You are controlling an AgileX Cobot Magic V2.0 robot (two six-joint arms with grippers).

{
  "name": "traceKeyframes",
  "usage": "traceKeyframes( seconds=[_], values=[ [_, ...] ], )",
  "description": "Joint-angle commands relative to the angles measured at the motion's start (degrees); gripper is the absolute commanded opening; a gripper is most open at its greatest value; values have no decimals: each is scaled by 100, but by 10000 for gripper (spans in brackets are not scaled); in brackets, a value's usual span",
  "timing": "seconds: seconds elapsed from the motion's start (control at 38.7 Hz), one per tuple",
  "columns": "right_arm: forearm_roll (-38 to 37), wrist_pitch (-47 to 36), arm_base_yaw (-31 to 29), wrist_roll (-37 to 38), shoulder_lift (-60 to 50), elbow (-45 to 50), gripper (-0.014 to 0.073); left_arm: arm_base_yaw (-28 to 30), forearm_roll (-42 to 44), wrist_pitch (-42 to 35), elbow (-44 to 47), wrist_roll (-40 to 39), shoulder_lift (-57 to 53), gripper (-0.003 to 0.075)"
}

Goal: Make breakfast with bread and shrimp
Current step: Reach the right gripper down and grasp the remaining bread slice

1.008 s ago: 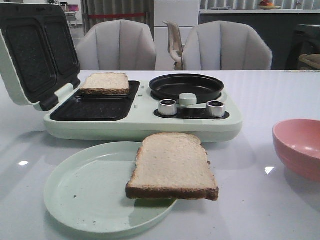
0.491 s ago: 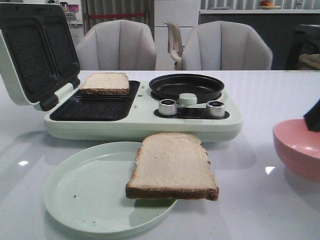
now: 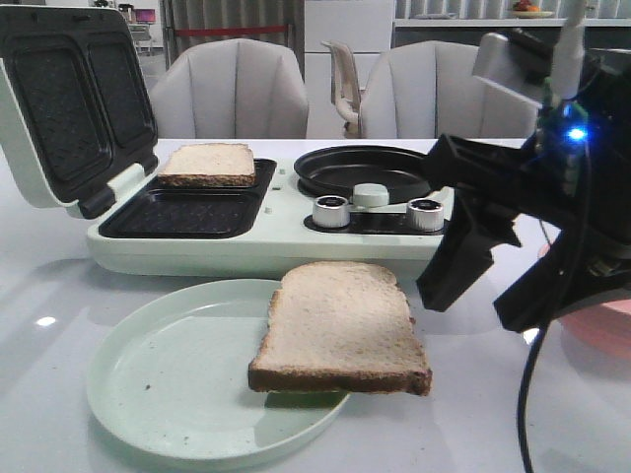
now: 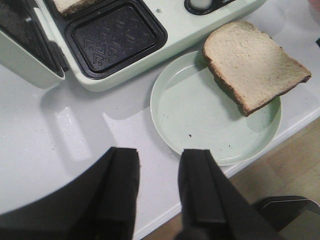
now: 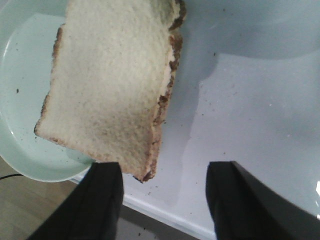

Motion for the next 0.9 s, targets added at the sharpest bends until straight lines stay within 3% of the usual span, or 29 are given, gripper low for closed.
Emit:
traceKeyframes(
  seconds=[0.0,0.65,0.88],
  values=[
    [205,107,14,-97,157,-377,484,-43,30,-416,-162,9,-11,277],
    [371,548,14,-110,1851,-1719,478,-43,79,-416,-162,9,-11,277],
    [371,646,14,-136,1829,-1729,132,-43,335,-416,-162,9,-11,277]
  ],
)
